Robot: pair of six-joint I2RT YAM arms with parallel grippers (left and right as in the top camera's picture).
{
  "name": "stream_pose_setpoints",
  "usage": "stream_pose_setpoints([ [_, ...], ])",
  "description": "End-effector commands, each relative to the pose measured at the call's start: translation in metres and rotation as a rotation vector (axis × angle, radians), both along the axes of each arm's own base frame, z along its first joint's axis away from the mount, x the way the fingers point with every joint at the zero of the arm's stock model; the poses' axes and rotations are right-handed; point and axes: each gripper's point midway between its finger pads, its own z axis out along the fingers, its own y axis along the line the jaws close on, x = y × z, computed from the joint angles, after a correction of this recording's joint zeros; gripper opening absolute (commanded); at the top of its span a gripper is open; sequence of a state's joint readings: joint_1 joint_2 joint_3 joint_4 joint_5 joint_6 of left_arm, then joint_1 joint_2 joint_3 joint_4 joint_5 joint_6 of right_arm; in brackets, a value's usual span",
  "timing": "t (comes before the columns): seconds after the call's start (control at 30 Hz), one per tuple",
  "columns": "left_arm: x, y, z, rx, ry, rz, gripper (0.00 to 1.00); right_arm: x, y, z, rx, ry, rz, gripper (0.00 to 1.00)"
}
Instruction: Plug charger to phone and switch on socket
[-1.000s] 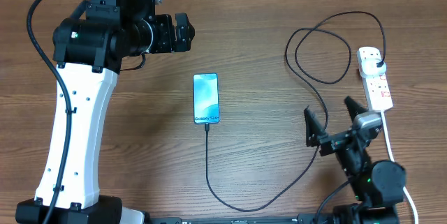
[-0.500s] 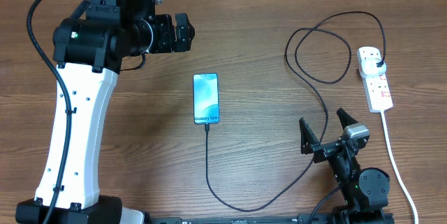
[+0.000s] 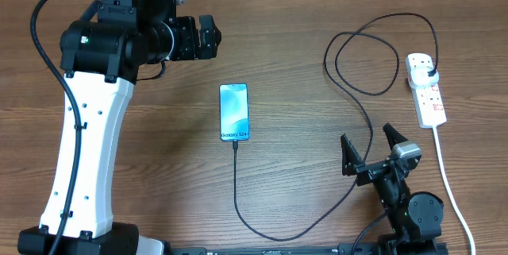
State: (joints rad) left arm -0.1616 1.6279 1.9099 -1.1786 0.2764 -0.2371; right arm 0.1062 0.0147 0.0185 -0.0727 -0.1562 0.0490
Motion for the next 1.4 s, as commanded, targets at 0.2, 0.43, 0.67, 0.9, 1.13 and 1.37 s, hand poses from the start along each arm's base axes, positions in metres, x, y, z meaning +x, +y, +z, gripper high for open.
stream_pose_setpoints([
  [0.2, 0.002, 0.000, -0.001, -0.014, 0.006, 0.010, 1.00, 0.000, 0.000, -0.002, 0.006, -0.003, -0.001, 1.00],
  [0.43, -0.003, 0.015, 0.010, 0.069, -0.048, 0.035, 1.00, 0.000, 0.000, -0.002, 0.006, -0.003, -0.001, 1.00],
  [0.67, -0.029, 0.022, 0.051, 0.158, -0.366, -0.067, 1.00, 0.000, 0.000, -0.002, 0.006, -0.003, -0.001, 1.00],
  [0.9, -0.072, 0.053, 0.032, 0.269, -0.510, -0.009, 1.00, 0.000, 0.000, -0.002, 0.006, -0.003, -0.001, 1.00],
  [1.13, -0.102, 0.076, -0.014, 0.286, -0.705, 0.052, 1.00, 0.000, 0.000, -0.002, 0.006, -0.003, -0.001, 1.00],
  [1.37, -0.125, 0.080, -0.058, 0.313, -0.911, 0.071, 1.00, 0.000, 0.000, -0.002, 0.006, -0.003, -0.001, 1.00],
])
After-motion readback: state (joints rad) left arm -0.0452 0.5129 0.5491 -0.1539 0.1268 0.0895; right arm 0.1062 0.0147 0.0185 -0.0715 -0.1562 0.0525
